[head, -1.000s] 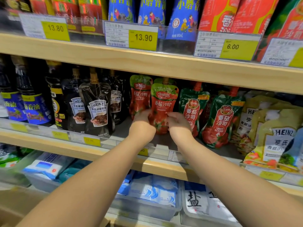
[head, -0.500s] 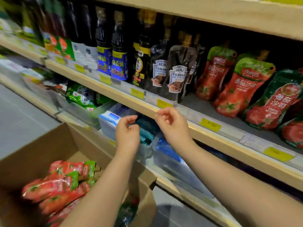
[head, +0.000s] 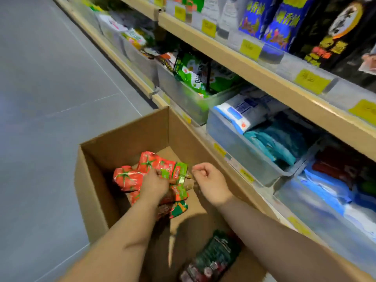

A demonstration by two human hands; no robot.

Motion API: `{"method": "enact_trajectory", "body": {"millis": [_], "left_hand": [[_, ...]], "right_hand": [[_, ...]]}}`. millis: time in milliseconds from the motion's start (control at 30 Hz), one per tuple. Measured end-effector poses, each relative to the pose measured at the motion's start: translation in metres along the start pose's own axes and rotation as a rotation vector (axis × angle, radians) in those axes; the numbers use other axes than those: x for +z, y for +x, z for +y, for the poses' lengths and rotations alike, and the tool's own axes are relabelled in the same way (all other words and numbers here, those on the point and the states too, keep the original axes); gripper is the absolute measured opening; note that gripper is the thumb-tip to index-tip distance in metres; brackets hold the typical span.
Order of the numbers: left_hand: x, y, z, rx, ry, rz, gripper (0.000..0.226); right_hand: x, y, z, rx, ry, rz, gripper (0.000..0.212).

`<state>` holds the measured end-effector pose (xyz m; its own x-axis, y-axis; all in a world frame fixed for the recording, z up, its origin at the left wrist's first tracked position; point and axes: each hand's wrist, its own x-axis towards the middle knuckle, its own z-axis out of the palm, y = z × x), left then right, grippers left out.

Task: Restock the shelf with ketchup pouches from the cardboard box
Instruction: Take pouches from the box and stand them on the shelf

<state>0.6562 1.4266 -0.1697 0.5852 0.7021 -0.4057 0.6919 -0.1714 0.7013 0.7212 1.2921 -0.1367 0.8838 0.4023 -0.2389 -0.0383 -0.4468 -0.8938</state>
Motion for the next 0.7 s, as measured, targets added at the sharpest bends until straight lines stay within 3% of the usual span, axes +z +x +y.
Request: {"method": "enact_trajectory", "body": {"millis": [167, 300, 433, 600, 700], "left_hand": [[-0.001, 0.020, -0.034, -0.168, 0.220, -0.102, 0.039], [0.003, 0.023, -0.046, -0.189, 0.287, -0.117, 0.041], [0.007, 0.028, -0.047, -0.215, 0.291, -0.165, 0.047], [0.003, 0.033, -0.047, -0.217, 0.193, -0.121, 0.041], [0.001, 0.032, -0.045, -0.216, 0.160, -0.051, 0.044]], "right_hand": [[0.067, 0.028, 0.046, 0.219, -0.067, -0.078, 0.019], [0.101, 0.040, 0.064, 0.365, -0.037, -0.150, 0.022], [0.120, 0.053, 0.070, 0.629, 0.190, -0.197, 0.024], [0.128, 0.057, 0.074, 0.636, 0.189, -0.164, 0.024], [0.124, 0.050, 0.067, 0.423, 0.063, -0.004, 0.021]]}}
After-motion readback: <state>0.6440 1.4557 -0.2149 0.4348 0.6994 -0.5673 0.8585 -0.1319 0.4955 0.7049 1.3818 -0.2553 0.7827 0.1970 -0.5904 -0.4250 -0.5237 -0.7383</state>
